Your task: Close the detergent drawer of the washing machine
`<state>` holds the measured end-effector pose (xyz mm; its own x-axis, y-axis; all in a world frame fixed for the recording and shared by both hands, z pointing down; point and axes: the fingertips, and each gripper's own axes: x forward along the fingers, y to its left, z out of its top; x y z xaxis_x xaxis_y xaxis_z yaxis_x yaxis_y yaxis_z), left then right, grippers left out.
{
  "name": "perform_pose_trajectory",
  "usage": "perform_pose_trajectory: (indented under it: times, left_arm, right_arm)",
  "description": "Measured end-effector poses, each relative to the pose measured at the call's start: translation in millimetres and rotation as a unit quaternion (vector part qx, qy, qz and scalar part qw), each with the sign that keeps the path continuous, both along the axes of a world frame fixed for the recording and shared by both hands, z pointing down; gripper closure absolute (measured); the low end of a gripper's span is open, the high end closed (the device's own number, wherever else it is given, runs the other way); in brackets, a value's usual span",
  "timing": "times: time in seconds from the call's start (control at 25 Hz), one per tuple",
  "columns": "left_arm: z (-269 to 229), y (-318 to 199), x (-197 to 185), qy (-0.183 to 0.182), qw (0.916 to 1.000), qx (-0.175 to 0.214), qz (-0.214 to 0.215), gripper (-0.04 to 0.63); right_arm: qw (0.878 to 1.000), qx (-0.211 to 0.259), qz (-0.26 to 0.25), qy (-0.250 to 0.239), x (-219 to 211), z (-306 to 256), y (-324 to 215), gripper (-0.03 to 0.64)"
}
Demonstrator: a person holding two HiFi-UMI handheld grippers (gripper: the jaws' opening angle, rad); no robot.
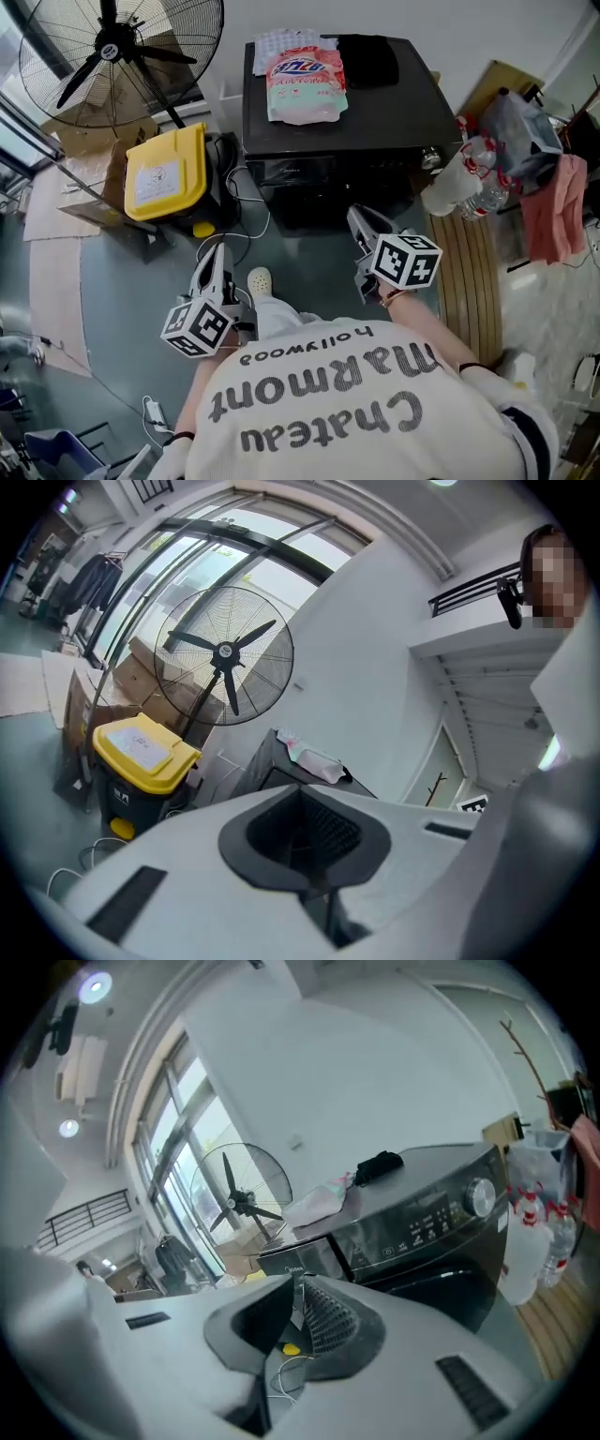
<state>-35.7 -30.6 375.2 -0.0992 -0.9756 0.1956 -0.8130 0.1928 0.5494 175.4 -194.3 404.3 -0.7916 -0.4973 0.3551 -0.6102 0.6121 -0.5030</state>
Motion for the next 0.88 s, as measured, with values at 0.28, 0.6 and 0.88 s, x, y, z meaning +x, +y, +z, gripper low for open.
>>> perform_pose_trajectory:
  times: [0.28, 0.6, 0.88]
  left_arm:
    - [2.0, 20.7, -2.1, 0.0, 0.9999, -0.009, -0.011, 0.588]
    - [7.2, 32.2, -10.2, 0.0, 0.9998, -0.014, -0.017, 0.588]
    - [1.1, 34.1, -18.8, -0.006, 0.9998, -0.005, -0.02, 0.588]
  right_arm:
    - [0.998, 0.042, -0.032, 0.04, -7.3, 1.7, 15.5, 0.571]
    - [0.997, 0.042, -0.044, 0.054, -18.0, 8.8, 24.7, 0.574]
    - [0.995, 0.053, -0.055, 0.059, -26.0, 5.4, 29.3, 0.574]
